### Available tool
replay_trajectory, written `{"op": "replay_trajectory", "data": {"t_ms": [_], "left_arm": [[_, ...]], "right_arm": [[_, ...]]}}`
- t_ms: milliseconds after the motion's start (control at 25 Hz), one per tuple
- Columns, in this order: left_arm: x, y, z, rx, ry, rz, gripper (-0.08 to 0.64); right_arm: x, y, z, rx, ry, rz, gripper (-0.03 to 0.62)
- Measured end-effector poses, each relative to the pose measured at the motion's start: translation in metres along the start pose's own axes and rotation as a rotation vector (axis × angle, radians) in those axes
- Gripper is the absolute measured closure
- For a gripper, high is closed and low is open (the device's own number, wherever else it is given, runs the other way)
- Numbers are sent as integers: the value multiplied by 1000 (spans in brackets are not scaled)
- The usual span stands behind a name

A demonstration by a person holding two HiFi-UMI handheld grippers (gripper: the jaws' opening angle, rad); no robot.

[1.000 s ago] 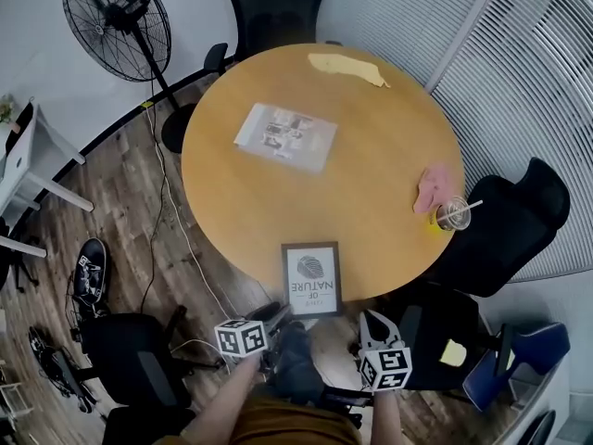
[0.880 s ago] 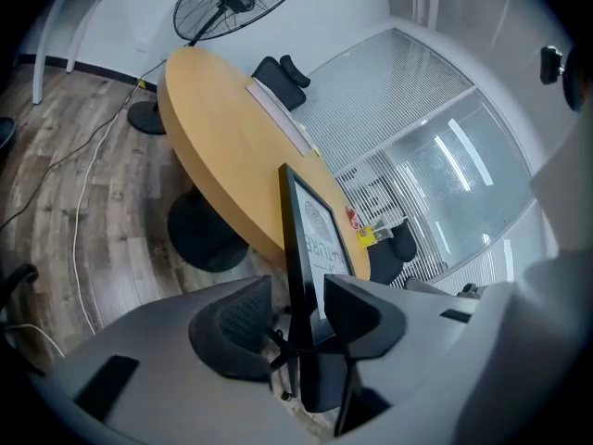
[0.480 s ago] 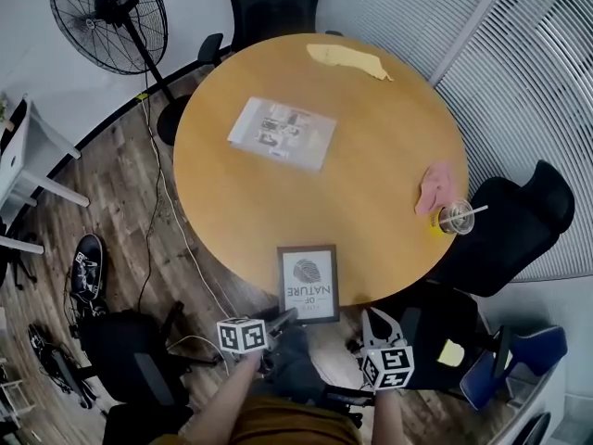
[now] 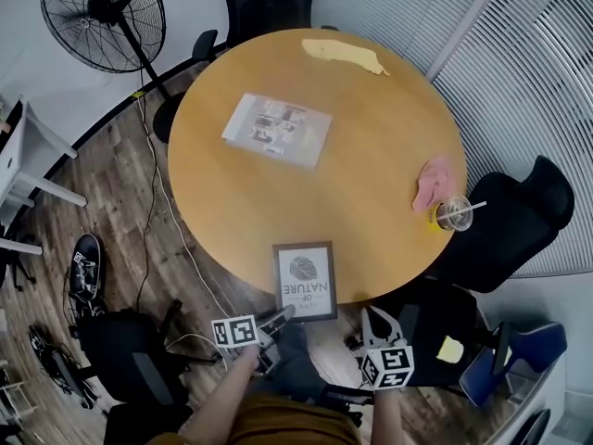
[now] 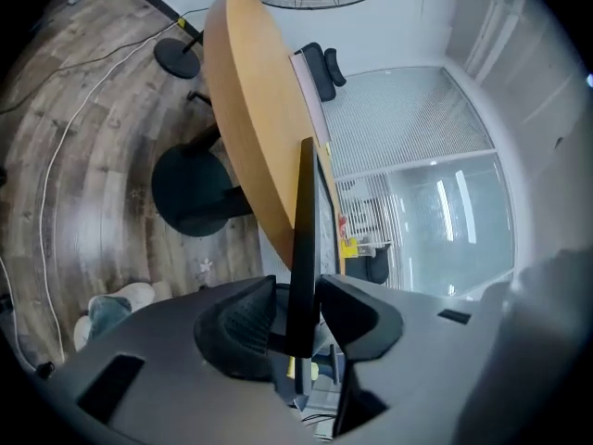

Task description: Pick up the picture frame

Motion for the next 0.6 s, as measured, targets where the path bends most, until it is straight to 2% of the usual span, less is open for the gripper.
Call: {"op": "replay_trajectory", "data": {"t_ms": [160,600], "left_arm": [[0,3,5,33,-5,5,453],[0,2,12,54,-23,10,480]], "right_arm": [[1,-1,1,2,8,6,579],[-3,-12,4,17,16,38,580]]}}
Point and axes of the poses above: the fingertips, and each gripper's own axes: y forward along the fingers, z to its right, x out of its underside, the point moved 1 cm from there along -y, backward along the fingers, and after that the axes turned 4 degrees about x, right-handed, at the moved point
